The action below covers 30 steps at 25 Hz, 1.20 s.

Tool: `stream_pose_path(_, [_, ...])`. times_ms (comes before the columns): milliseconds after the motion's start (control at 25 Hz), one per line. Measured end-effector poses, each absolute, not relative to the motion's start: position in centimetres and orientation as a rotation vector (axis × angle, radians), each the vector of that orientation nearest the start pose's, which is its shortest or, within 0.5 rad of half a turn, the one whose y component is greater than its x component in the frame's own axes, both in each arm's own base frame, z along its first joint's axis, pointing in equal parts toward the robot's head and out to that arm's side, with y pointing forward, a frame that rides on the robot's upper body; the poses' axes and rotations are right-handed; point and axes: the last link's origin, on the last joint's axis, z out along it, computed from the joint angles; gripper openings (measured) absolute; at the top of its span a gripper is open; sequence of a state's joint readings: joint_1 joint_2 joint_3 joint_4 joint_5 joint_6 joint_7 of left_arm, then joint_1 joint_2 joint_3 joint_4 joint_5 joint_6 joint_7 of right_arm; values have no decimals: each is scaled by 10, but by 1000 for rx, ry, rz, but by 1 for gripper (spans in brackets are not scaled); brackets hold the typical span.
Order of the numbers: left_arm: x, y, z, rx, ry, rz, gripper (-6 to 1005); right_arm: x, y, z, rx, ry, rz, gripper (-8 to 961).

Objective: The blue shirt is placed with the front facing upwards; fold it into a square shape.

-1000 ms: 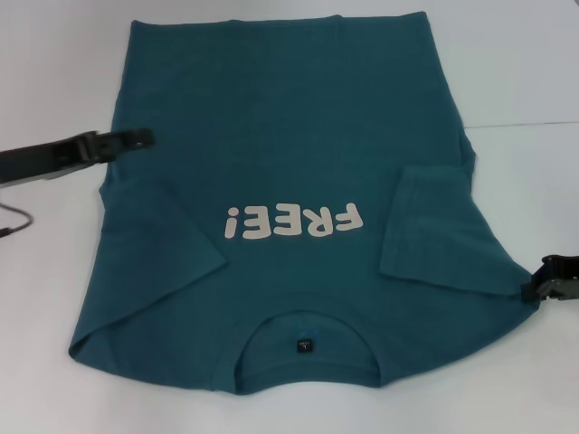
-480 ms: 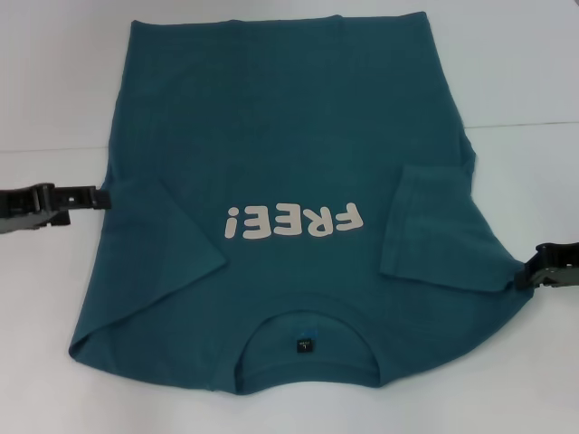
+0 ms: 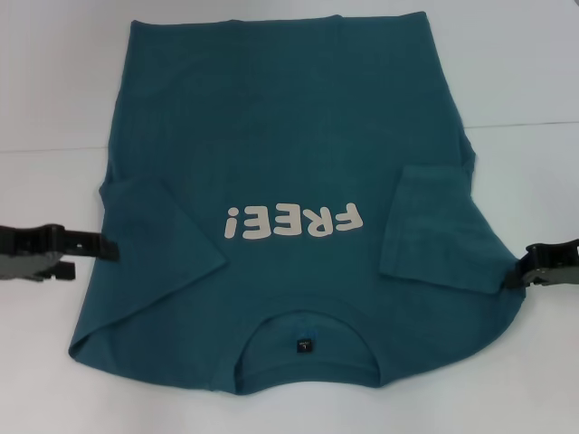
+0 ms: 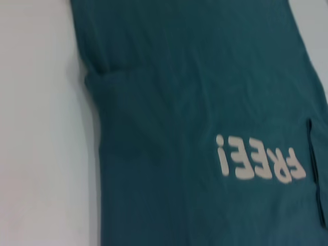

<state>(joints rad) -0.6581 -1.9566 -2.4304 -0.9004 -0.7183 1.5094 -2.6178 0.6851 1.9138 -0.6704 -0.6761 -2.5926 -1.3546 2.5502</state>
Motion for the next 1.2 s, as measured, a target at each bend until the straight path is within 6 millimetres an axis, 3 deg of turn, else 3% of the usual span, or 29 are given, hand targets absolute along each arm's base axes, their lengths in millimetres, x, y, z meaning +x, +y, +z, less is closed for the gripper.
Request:
stream_pose_path(440, [-269,368,73,-2128,-1952,-128,873,316,383,64,-2050,1785,18,41])
stream_pose_path(1200, [-285,354,69,-2085,-2011,-76,872,308,385,58,-2101,1757,18,41])
